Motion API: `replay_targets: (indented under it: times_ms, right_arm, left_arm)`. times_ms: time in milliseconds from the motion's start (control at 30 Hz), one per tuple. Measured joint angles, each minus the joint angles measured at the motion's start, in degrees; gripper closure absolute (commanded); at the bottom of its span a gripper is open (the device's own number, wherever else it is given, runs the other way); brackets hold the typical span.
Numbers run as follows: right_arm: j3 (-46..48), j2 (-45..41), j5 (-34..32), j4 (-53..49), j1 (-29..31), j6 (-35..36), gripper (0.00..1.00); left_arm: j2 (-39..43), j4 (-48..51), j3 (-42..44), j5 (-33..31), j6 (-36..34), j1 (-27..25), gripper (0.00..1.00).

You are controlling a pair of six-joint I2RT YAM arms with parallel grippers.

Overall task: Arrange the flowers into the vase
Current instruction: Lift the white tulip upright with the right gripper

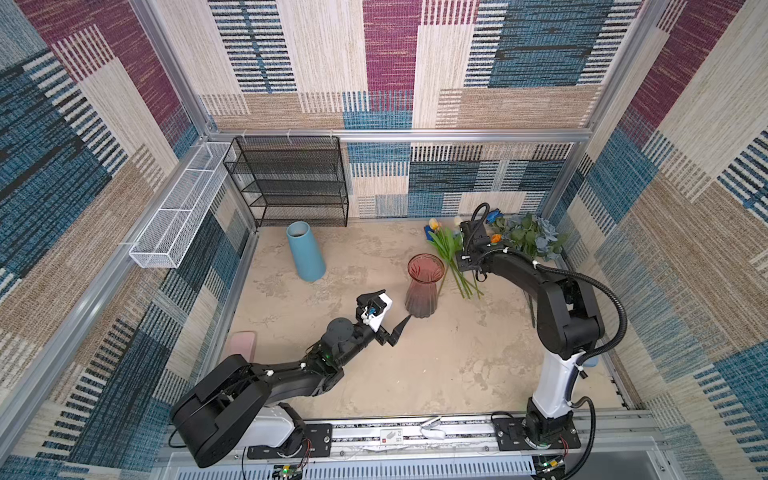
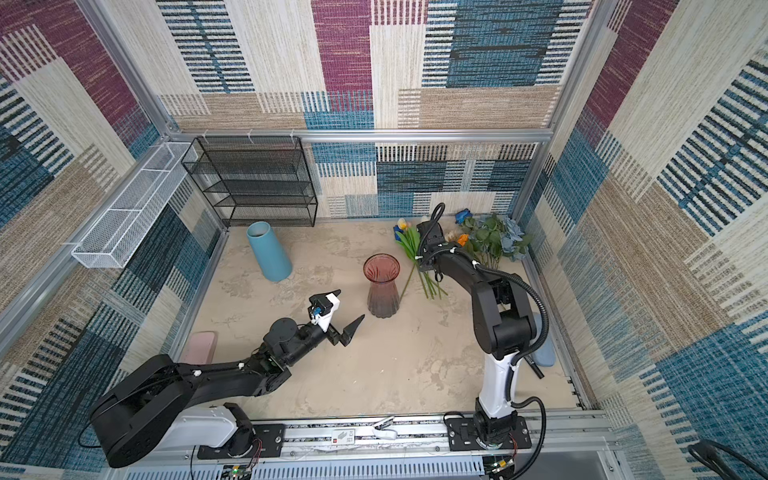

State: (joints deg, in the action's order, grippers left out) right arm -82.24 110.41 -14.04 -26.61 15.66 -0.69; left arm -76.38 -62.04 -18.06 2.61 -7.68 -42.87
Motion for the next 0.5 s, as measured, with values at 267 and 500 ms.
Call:
replay_targets:
  times_ms: [267, 500]
  right_arm:
    - [-0.9, 2.8, 4.0, -4.3, -2.4, -1.9, 1.00]
    - [2.5, -6.6, 4.3, -2.7, -3.8, -3.0, 1.00]
  left_arm:
    - [0.8, 1.1, 0.0, -0.7, 0.0, 0.0, 0.01]
    - [3.0, 2.1, 0.0, -0.8, 0.0, 0.0, 0.01]
